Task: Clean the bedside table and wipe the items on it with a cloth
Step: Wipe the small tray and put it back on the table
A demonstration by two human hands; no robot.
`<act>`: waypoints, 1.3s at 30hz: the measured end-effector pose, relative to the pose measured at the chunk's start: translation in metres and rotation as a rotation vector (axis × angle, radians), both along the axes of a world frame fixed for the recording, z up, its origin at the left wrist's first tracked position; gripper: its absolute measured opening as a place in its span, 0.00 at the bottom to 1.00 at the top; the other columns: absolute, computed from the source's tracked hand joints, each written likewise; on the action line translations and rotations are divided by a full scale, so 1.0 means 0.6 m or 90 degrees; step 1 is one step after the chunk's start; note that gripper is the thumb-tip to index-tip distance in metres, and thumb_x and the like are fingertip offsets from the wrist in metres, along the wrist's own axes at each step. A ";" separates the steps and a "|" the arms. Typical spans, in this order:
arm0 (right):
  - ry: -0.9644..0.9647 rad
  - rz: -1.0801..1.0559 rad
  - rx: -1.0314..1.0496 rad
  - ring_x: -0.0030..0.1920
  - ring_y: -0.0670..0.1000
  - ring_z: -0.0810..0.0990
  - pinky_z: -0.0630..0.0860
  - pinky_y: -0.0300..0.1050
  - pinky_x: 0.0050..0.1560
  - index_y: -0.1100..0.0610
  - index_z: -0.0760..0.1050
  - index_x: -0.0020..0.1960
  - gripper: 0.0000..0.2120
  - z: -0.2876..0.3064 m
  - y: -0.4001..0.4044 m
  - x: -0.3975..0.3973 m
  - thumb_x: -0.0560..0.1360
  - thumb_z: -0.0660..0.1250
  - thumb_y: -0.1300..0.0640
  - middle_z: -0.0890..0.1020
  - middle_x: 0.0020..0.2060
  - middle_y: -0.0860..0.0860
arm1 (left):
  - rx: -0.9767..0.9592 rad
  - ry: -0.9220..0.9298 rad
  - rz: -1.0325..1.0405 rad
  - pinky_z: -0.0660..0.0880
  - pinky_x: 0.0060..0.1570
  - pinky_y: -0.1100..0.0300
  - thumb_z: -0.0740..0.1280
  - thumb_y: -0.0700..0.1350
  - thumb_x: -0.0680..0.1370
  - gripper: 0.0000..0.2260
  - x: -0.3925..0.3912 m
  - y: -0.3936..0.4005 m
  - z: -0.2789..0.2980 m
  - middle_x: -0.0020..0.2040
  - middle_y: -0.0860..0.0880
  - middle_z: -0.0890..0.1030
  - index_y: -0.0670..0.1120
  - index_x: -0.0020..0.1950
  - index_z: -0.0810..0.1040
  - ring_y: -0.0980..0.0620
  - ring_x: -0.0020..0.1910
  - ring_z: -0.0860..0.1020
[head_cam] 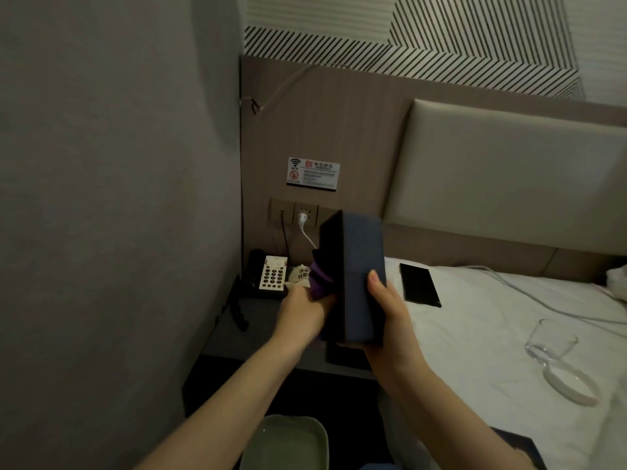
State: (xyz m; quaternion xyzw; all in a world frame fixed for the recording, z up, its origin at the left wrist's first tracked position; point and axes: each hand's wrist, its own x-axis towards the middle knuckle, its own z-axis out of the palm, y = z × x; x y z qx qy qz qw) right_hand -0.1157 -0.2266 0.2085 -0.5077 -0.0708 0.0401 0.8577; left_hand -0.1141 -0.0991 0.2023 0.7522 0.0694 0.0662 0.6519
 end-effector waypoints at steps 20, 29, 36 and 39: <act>0.086 0.067 0.110 0.52 0.59 0.84 0.76 0.64 0.57 0.54 0.85 0.52 0.19 0.015 -0.045 0.015 0.72 0.64 0.43 0.84 0.54 0.57 | -0.058 -0.206 -0.150 0.74 0.55 0.64 0.68 0.47 0.75 0.11 -0.059 -0.003 0.054 0.52 0.51 0.82 0.49 0.56 0.78 0.57 0.56 0.79; 0.201 0.096 0.202 0.51 0.60 0.84 0.82 0.55 0.46 0.61 0.77 0.62 0.25 0.015 -0.036 0.002 0.71 0.68 0.47 0.83 0.55 0.61 | 0.155 -0.154 -0.238 0.73 0.62 0.49 0.72 0.55 0.71 0.16 -0.066 -0.025 0.022 0.59 0.47 0.78 0.51 0.56 0.78 0.51 0.60 0.77; 0.214 0.106 0.141 0.49 0.59 0.85 0.82 0.52 0.41 0.60 0.77 0.62 0.22 0.024 -0.017 0.000 0.74 0.68 0.47 0.83 0.54 0.61 | -0.135 -0.164 -0.177 0.77 0.51 0.63 0.72 0.35 0.72 0.12 -0.080 -0.023 0.024 0.51 0.46 0.85 0.40 0.55 0.81 0.52 0.52 0.83; 0.196 0.105 0.108 0.46 0.58 0.85 0.82 0.51 0.40 0.59 0.78 0.62 0.23 0.036 -0.019 0.000 0.71 0.71 0.48 0.84 0.52 0.59 | -0.196 -0.159 -0.163 0.77 0.47 0.67 0.71 0.35 0.73 0.09 -0.081 -0.023 0.033 0.48 0.47 0.86 0.45 0.51 0.84 0.52 0.50 0.83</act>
